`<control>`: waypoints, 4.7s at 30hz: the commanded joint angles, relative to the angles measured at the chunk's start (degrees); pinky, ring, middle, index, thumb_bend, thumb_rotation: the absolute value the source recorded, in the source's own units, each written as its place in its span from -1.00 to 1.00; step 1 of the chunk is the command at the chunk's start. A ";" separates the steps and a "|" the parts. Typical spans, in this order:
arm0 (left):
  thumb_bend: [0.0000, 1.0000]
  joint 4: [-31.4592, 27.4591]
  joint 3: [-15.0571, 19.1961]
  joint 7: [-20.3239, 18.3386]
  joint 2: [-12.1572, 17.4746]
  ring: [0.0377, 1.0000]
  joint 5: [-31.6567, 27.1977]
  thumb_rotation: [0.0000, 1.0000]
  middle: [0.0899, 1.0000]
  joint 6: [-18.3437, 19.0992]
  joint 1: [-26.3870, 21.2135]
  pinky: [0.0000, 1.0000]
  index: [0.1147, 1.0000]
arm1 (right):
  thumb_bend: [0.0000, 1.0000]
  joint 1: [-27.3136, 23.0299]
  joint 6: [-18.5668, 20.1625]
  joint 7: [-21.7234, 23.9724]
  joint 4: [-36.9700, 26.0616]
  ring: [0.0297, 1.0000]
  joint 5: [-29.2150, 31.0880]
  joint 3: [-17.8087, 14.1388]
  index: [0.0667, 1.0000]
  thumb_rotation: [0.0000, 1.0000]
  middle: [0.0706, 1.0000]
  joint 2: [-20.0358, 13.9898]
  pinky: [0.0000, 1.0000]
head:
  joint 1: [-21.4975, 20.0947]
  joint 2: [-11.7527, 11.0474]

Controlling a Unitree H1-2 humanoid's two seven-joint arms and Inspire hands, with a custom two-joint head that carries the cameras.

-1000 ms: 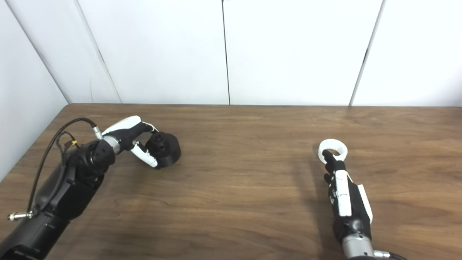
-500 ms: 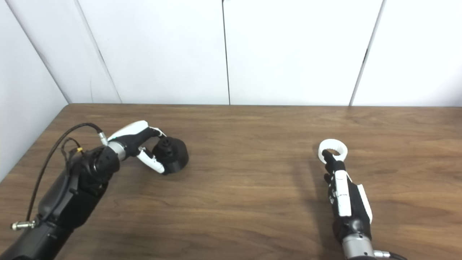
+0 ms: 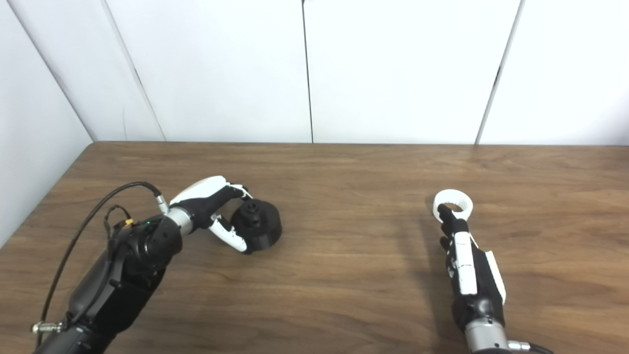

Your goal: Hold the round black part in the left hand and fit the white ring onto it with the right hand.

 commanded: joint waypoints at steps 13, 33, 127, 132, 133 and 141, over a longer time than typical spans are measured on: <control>0.69 -8.17 -5.31 -0.95 -2.01 1.00 2.02 -0.47 0.90 -0.42 2.92 0.91 0.31 | 0.17 1.49 -1.02 -0.39 -2.61 0.93 -0.60 0.73 0.77 1.00 0.88 0.98 0.97 | -0.38 0.40; 0.70 -14.02 -11.18 -1.27 -6.22 1.00 5.40 -0.56 0.92 -0.77 7.33 0.83 0.30 | 0.20 1.53 -0.69 -0.73 -2.86 0.94 -0.87 1.13 0.77 1.00 0.89 1.13 0.96 | -0.65 0.93; 0.66 -14.13 -10.26 -3.48 -8.32 1.00 8.36 -0.56 0.94 -4.06 8.90 1.00 0.31 | 0.83 -35.86 7.44 23.92 21.89 0.99 -39.66 17.20 0.47 -0.28 0.86 -32.17 0.94 | -2.91 1.41; 0.67 -14.48 -9.84 -3.53 -8.46 1.00 7.97 -0.59 0.94 -3.87 9.03 1.00 0.29 | 0.82 -35.78 7.00 23.68 23.02 0.98 -40.10 17.37 0.47 -0.30 0.85 -31.79 0.92 | -2.75 1.33; 0.67 -14.47 -9.86 -3.58 -8.43 1.00 8.06 -0.58 0.94 -3.92 9.02 1.00 0.29 | 0.82 -35.79 6.95 23.62 23.23 0.98 -40.22 17.40 0.47 -0.30 0.85 -31.73 0.92 | -2.75 1.33; 0.67 -15.21 -9.42 -3.26 -8.13 1.00 7.90 -0.60 0.93 -4.25 9.43 1.00 0.28 | 0.79 -35.72 6.29 22.07 24.64 0.98 -40.50 16.90 0.47 -0.29 0.85 -31.04 0.94 | -2.62 1.36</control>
